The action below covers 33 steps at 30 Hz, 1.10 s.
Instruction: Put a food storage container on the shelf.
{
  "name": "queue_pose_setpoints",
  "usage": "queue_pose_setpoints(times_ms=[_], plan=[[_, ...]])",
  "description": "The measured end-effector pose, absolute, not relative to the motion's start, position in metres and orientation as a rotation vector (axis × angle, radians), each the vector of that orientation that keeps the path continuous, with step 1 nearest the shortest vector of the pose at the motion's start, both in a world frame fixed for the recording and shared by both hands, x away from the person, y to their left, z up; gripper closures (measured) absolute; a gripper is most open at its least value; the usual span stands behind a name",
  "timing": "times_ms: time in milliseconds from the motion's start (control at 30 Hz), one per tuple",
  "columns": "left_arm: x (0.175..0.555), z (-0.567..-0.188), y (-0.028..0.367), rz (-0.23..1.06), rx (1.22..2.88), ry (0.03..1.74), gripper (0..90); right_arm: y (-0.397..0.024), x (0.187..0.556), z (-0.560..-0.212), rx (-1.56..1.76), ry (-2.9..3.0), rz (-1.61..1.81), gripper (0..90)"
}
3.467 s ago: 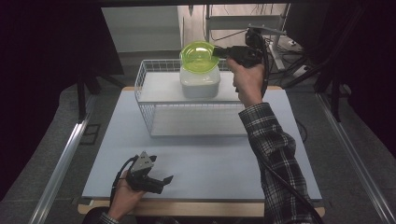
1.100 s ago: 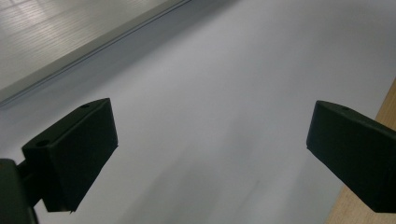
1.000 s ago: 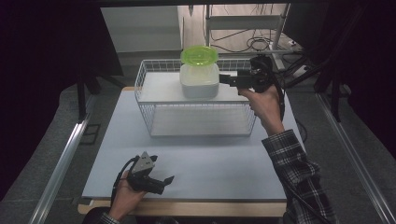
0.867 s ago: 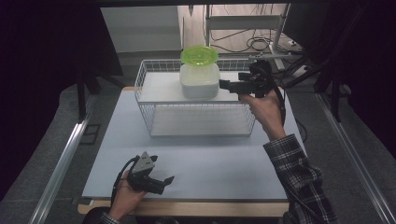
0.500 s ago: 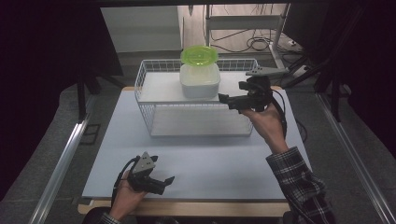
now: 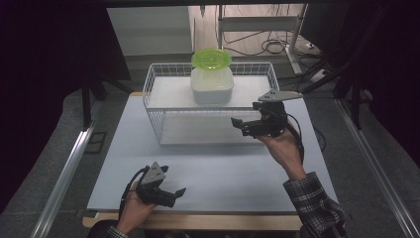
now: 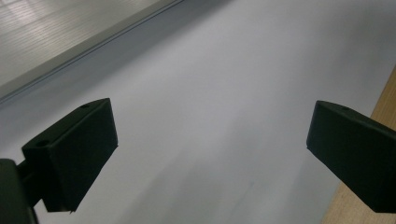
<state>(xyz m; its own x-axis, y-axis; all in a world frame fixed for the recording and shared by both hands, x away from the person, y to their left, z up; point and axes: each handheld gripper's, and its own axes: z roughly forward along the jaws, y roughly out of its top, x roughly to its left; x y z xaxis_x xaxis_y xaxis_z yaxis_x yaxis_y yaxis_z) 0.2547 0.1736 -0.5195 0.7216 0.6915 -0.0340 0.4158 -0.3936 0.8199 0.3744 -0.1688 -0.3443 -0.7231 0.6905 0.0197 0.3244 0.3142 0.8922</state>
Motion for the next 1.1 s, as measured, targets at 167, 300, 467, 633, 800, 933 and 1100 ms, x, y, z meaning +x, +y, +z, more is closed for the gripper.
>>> queue_pose_setpoints(times_ms=[167, 300, 467, 633, 800, 933, 1100], plan=[[0.254, -0.52, 0.173, 0.396, 2.039, 0.839, 1.5, -0.173, 0.369, -0.36, 0.904, 2.223, 1.36, 4.6], [0.255, -0.52, 0.173, 0.394, 2.04, 0.836, 1.5, -0.178, 0.363, -0.374, 0.892, 2.214, 1.375, 2.0], [0.255, -0.52, 0.173, 0.381, 2.032, 0.836, 1.4, -0.185, 0.356, -0.391, 0.889, 2.22, 1.384, 0.7], [0.255, -0.521, 0.173, 0.371, 2.031, 0.829, 1.2, -0.19, 0.351, -0.406, 0.892, 2.225, 1.355, 0.4], [0.255, -0.521, 0.174, 0.363, 2.018, 0.829, 1.0, -0.194, 0.346, -0.421, 0.909, 2.221, 1.369, 0.5], [0.254, -0.52, 0.175, 0.367, 2.008, 0.823, 0.8, -0.194, 0.341, -0.434, 0.908, 2.243, 1.36, 0.5], [0.254, -0.52, 0.175, 0.369, 2.003, 0.818, 0.7, -0.194, 0.334, -0.448, 0.897, 2.278, 1.306, 0.5]])
